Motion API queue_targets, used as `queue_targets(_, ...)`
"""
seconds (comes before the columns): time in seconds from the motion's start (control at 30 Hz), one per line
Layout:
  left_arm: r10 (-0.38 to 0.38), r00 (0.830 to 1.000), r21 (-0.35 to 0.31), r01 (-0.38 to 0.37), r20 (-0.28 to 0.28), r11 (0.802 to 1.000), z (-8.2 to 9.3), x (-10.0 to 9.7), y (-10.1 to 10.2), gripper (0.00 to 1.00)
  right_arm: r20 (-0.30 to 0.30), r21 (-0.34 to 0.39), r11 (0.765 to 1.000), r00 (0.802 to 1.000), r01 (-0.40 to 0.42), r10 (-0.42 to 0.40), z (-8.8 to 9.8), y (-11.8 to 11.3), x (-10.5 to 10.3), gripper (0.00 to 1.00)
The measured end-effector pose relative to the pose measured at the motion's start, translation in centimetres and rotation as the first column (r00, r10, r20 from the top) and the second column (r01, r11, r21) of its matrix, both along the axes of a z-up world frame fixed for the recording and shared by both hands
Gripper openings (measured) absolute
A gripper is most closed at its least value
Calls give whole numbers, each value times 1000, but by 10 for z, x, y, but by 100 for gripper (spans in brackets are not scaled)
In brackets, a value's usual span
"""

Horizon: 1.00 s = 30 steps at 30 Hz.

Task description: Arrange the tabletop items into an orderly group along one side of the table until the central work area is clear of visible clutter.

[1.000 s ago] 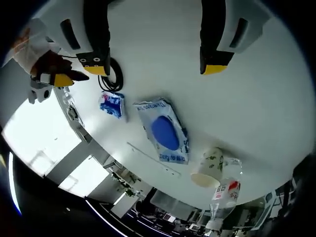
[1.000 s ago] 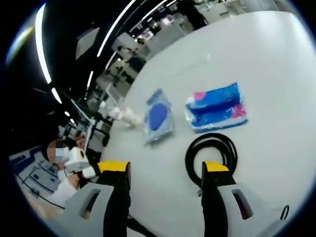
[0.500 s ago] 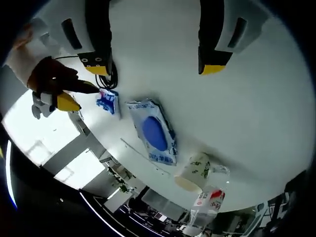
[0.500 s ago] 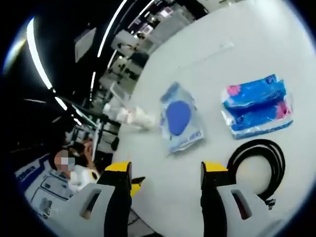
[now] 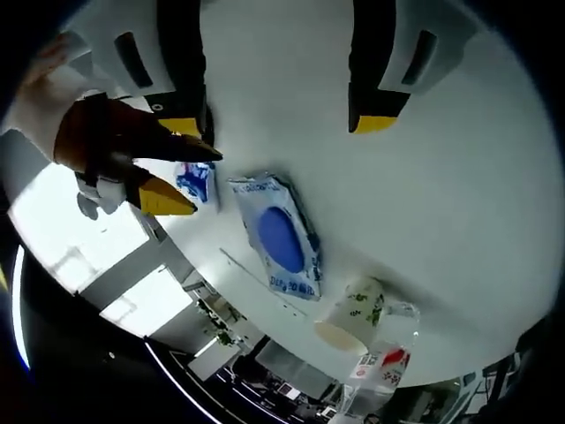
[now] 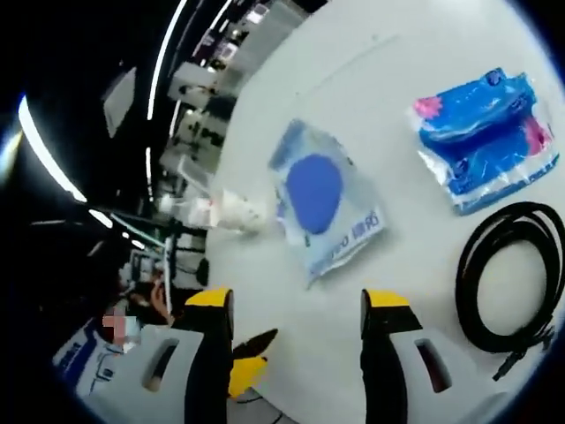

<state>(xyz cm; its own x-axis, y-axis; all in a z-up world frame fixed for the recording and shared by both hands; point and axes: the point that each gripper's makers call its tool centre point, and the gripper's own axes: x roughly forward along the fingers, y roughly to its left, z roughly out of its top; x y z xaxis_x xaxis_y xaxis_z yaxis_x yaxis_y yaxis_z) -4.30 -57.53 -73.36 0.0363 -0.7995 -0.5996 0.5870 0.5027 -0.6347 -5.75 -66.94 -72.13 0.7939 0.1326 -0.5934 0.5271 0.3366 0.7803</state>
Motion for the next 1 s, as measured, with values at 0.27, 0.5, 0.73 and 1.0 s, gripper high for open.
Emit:
queue_targets(0.27, 37, 999, -3, -38, -12, 999, -2, 18, 2, 64, -58, 104, 986, 991, 130, -125, -19, -6, 12, 54)
queue_targets(0.5, 73, 997, -3, -73, -28, 997, -3, 21, 3, 63, -101, 200, 949, 969, 243, -227, -33, -3, 23, 46)
queue_targets(0.73, 94, 994, -4, -94, -57, 996, -7, 15, 8, 62, -140, 188, 921, 938, 341, -318, -47, -13, 25, 21)
queue_targets(1.0, 106, 992, 8, -105, -74, 994, -12, 15, 16, 60, -138, 234, 895, 924, 380, -356, -58, -18, 18, 3)
